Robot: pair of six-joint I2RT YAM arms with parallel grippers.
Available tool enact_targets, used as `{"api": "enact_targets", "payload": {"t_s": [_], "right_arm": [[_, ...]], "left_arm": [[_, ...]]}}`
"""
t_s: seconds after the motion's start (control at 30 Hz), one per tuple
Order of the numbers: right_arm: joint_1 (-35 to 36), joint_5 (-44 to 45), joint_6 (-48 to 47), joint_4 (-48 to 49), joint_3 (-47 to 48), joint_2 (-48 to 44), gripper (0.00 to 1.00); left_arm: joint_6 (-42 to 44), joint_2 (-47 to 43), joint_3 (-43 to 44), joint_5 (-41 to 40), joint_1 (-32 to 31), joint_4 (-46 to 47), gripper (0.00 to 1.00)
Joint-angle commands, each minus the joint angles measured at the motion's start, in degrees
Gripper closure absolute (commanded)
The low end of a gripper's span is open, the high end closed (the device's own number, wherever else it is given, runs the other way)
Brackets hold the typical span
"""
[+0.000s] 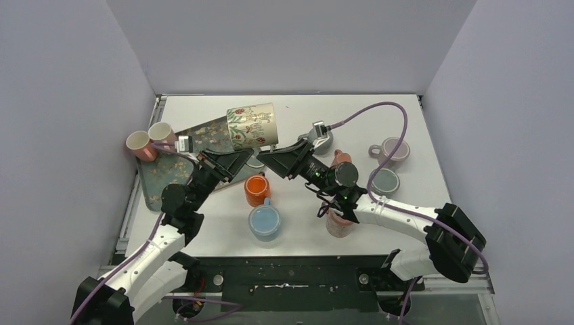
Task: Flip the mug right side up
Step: Turn over the cup at the center of the board, then place the cup on the tray.
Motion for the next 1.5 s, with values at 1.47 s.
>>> {"api": "enact_targets", "payload": {"t_s": [1.47], "right_arm": [[-0.4,16.1,-28.2,-45.8,-9.2,-33.6,0.00]], "left_arm": [[61.3,21.6,31.3,-39.4,13.0,-43.6,1.00]]}}
